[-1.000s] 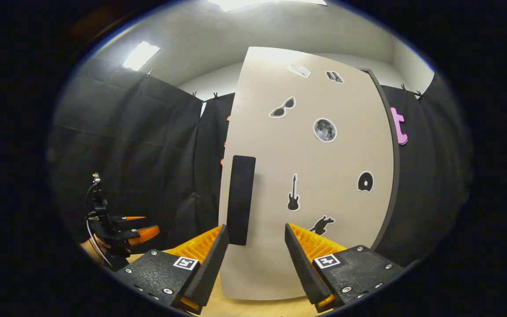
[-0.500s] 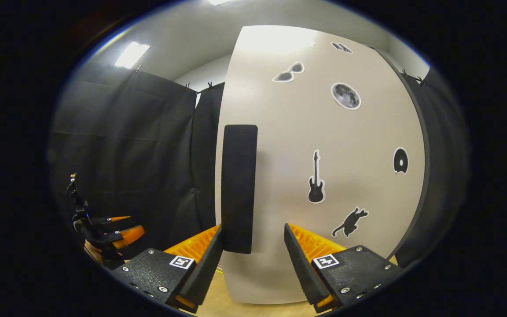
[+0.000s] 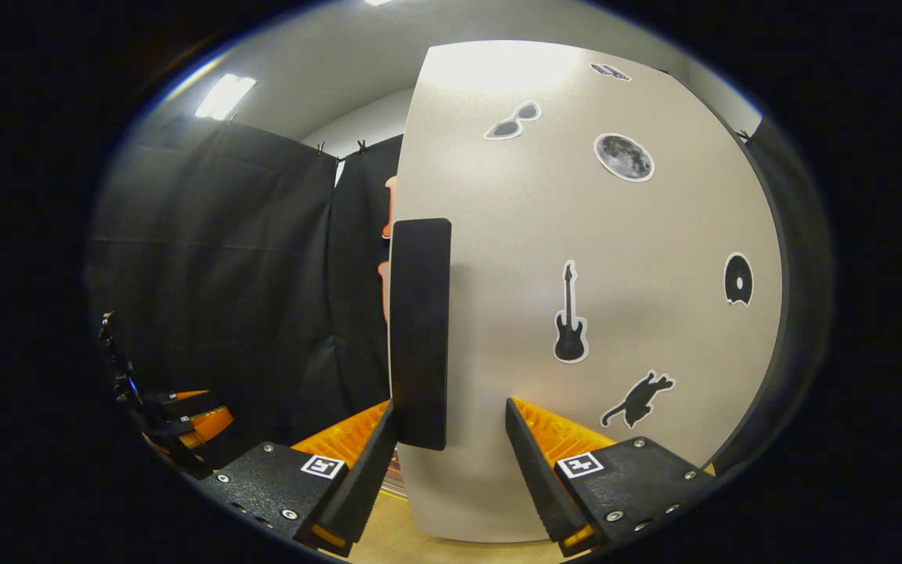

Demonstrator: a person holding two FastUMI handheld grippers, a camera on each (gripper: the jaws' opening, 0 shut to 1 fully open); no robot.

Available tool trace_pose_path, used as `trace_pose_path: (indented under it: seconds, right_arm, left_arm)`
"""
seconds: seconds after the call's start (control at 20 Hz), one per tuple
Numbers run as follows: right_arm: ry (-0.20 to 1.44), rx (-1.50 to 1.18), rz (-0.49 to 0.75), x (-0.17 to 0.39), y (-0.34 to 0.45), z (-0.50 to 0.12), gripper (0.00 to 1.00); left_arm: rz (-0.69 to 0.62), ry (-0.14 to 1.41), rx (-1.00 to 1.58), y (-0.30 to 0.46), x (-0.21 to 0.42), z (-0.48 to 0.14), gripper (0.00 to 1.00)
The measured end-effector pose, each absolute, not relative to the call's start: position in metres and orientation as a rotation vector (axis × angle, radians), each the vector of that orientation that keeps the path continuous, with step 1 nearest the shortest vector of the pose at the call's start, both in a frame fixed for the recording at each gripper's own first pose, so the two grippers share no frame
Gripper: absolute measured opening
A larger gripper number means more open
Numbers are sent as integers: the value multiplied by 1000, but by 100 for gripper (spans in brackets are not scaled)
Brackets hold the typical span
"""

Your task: Open the cabinet door with the right hand, grasp the bottle in the cabinet with the left hand and place it on the coaster, then close the cabinet door with the right hand.

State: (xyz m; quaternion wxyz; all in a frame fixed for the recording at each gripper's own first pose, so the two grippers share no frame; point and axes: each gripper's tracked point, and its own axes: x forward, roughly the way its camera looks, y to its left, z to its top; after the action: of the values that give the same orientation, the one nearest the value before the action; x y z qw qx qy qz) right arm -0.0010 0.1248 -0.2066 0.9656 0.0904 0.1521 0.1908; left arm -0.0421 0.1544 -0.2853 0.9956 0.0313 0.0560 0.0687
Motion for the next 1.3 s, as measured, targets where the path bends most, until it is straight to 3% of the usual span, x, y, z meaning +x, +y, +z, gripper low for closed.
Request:
trace_pose_path:
  seconds: [0.65,1.05,1.3]
  right_arm:
    - [312,175,345,3,117,-209,86]
    - [190,146,289,-80,49,-142,87]
    - [125,118,194,-130,-11,-101,92]
  left_arm:
    - [104,164,52,96,-16,-236,96]
    - [63,96,48,31,-12,-167,96]
    - [63,84,9,15,-15,-129,96]
